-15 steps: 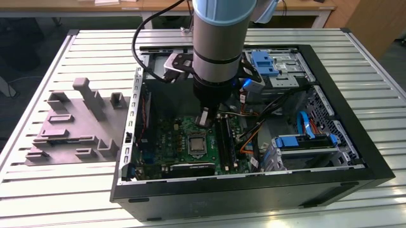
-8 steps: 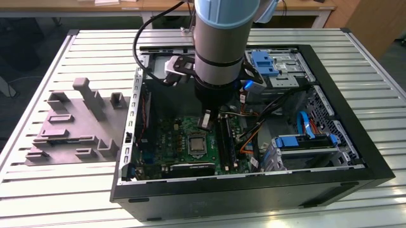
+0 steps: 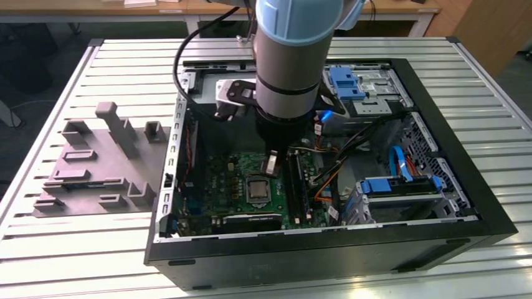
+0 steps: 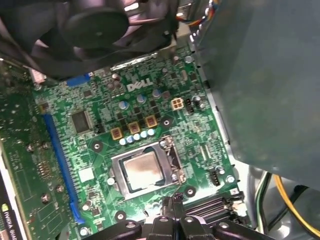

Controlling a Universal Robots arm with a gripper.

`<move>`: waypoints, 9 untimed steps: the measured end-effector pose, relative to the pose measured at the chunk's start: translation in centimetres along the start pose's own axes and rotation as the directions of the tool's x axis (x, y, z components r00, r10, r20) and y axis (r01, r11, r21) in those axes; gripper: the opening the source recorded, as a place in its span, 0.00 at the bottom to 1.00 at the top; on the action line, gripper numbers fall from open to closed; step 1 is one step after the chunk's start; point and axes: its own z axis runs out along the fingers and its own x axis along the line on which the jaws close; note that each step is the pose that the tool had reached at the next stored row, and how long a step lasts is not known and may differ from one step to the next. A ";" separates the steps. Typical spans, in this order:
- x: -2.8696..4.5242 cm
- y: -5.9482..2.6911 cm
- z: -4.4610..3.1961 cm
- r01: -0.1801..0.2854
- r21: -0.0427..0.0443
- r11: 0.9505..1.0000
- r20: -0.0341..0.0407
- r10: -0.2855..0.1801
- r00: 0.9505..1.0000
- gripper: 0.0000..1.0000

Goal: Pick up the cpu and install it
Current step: 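Install the first cpu locking lever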

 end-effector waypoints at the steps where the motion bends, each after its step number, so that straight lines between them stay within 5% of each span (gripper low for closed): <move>1: 0.12 -0.04 0.02 0.002 0.000 1.000 0.000 -0.002 1.000 0.11; 9: 0.37 -0.14 0.45 0.057 -0.002 0.998 -0.003 -0.057 0.998 0.11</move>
